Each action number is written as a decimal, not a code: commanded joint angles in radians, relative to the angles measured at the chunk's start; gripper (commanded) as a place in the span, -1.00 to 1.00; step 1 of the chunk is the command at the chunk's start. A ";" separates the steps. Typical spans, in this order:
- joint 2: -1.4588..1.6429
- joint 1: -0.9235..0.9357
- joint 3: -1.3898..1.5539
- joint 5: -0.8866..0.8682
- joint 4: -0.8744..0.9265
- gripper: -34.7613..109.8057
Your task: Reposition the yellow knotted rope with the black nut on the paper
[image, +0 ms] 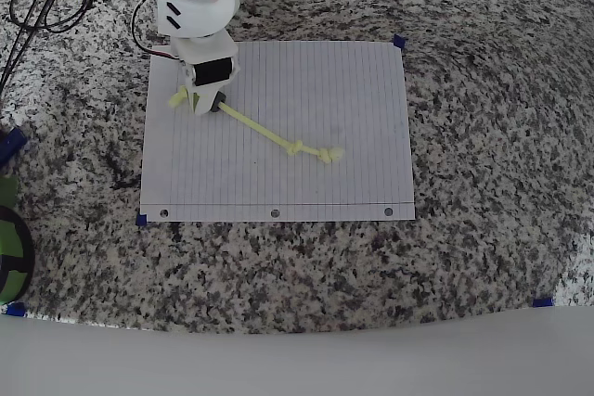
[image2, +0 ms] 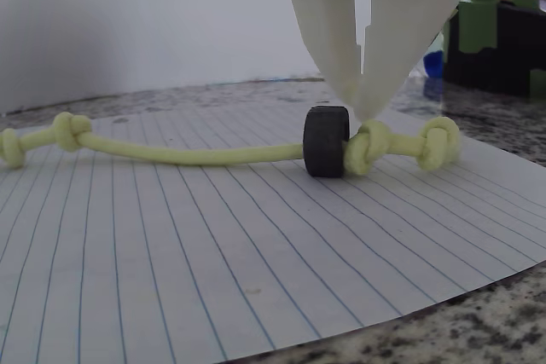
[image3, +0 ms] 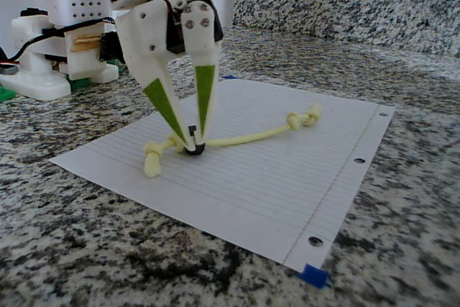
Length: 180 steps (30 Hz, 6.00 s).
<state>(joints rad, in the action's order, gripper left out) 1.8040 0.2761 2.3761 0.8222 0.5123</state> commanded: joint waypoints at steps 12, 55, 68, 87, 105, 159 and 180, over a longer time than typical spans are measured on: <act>0.054 -0.210 -0.034 -0.043 -0.098 -0.52; -0.115 -0.264 -0.034 -0.393 -0.149 -0.52; -0.049 -0.350 -0.020 -0.394 -0.041 -0.52; 0.112 -0.391 0.133 -0.388 -0.029 -0.52; 0.704 -0.126 0.173 0.284 0.055 -0.52; 1.606 -0.253 0.778 0.733 0.695 -0.52; 1.606 -0.308 0.775 0.727 0.706 -0.52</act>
<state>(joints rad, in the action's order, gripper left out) 3.4070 -0.0245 3.1508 1.5478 1.2118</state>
